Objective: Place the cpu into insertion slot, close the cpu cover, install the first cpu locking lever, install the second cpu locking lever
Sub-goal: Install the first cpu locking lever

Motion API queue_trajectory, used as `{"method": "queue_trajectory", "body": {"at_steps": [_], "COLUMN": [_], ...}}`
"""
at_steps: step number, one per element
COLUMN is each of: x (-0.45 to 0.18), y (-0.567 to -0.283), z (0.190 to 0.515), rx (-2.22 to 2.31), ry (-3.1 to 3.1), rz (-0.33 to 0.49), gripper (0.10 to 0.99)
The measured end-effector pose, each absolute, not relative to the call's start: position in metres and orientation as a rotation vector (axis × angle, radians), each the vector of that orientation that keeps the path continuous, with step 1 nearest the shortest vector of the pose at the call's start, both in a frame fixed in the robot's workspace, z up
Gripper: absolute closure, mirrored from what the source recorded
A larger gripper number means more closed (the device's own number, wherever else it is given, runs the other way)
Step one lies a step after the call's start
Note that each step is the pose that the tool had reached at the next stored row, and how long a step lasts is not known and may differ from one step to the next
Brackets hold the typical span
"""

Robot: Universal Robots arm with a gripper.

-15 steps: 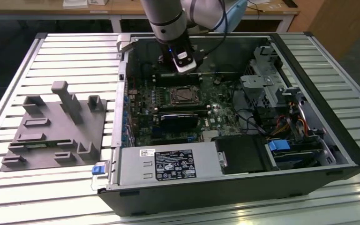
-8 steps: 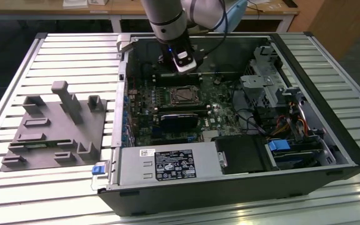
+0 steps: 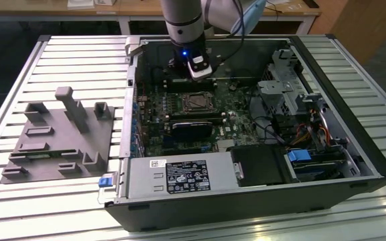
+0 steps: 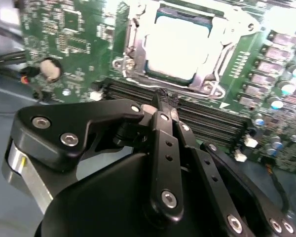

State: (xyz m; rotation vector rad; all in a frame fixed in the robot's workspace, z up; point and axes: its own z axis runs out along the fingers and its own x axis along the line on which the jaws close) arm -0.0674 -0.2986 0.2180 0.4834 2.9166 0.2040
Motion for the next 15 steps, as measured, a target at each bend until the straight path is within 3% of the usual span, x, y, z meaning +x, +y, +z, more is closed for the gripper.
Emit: {"method": "queue_trajectory", "body": {"at_steps": [10,15], "x": [-0.0654,-0.0653], "y": [-0.2986,-0.2986], "z": [0.2173,0.2172], "rx": [0.487,0.488], "ry": [2.963,2.975], "rz": [0.091,0.075], "gripper": [0.984,0.984]}}
